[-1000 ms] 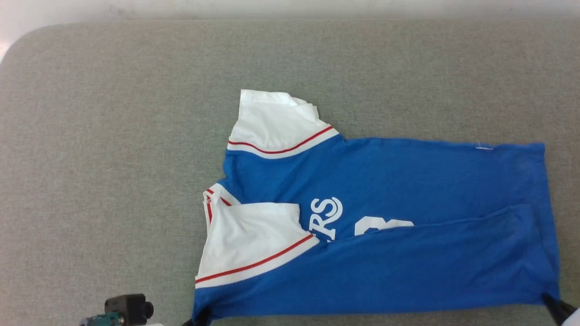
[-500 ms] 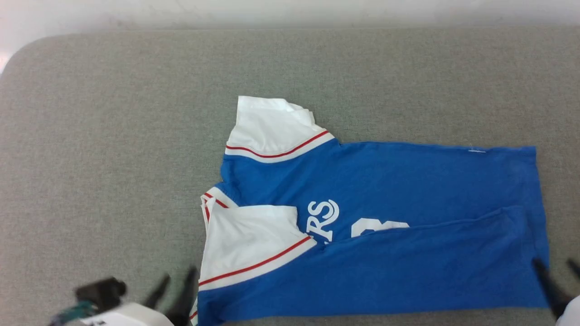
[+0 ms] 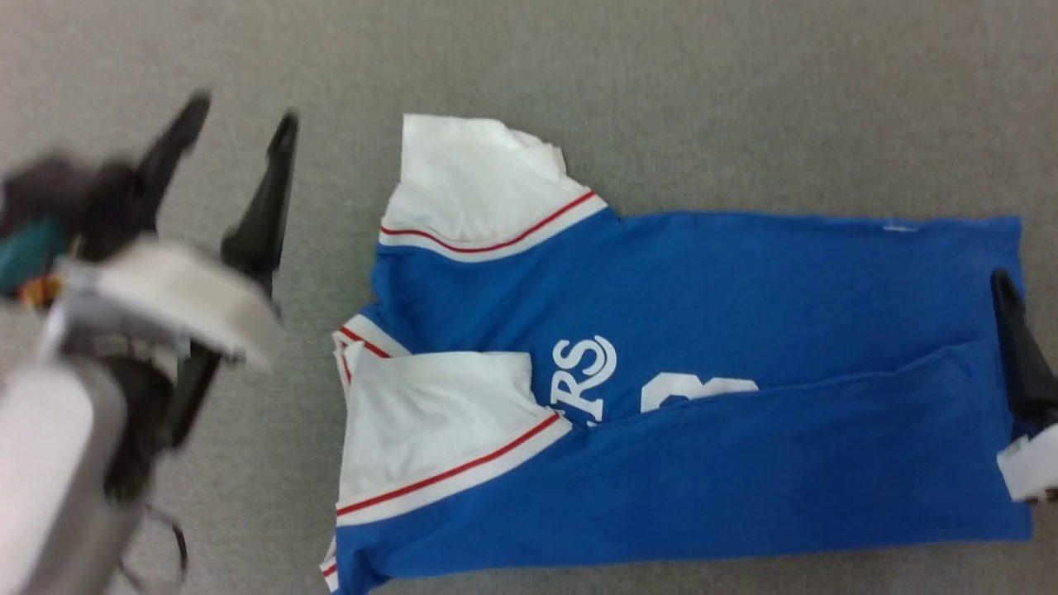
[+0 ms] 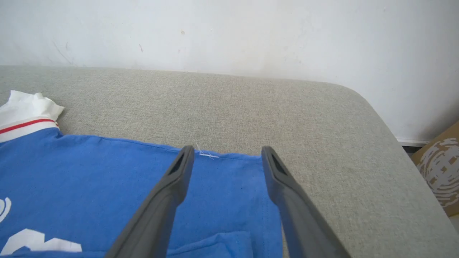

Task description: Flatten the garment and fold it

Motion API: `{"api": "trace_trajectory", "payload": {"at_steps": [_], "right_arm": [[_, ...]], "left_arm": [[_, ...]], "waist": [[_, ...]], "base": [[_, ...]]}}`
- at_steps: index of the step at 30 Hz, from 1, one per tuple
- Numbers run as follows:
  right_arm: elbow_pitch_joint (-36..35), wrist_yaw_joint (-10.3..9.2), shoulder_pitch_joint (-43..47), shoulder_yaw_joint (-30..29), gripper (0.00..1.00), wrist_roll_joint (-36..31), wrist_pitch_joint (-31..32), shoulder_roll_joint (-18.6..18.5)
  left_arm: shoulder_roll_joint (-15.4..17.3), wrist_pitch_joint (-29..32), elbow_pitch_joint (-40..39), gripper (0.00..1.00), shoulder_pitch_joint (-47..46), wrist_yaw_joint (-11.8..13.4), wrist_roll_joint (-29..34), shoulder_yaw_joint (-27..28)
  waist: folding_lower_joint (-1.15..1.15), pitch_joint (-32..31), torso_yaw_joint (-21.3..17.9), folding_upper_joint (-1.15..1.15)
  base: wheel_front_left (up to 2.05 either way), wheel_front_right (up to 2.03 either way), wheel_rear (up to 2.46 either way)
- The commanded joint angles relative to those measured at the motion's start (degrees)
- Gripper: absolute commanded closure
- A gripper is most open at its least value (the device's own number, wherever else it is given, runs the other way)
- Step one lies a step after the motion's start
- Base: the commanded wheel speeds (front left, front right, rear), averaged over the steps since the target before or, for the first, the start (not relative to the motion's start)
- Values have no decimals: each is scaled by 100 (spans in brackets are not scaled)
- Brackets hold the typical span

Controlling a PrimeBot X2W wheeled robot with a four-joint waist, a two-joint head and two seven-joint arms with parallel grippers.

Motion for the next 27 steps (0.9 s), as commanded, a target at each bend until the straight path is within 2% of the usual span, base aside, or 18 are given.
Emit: {"api": "trace_trajectory", "payload": {"at_steps": [1, 7, 13, 20, 25, 26, 27], "right_arm": [[-4, -12, -167, 56, 0, -49, -73, -17], [183, -12, -442, 187, 0, -116, -198, -16], [356, -12, -596, 300, 0, -106, -291, 16], [442, -12, -722, 331, 0, -85, -354, -18], [466, -12, -723, 278, 0, -83, -362, -35], [469, -12, -722, 269, 0, -83, -357, -40], [468, -12, -729, 263, 0, -85, -344, -45]], "left_arm": [[130, 313, 183, 0, -485, -165, 166, -173], [-64, 1591, 1137, 0, -2154, -763, 65, -773], [-188, 2370, 1976, 0, -2894, -1167, -65, -1148], [-32, 2830, 2499, 0, -3037, -1218, -148, -1204], [-6, 3178, 2632, 0, -2869, -1254, -464, -1206], [-18, 3254, 2636, 62, -2821, -1252, -543, -1208], [-27, 3311, 2626, 100, -2779, -1266, -609, -1218]], "waist": [[-2, 512, -143, 0], [-2, 878, -323, 0], [-2, 1200, -538, 0], [-2, 1479, -749, 0], [-2, 1540, -782, 0], [-2, 1536, -778, 0], [-2, 1524, -773, 0]], "base": [[0, 0, 0], [0, 0, 0], [0, 0, 0], [0, 0, 0], [0, 0, 0], [0, 0, 0], [0, 0, 0]]}}
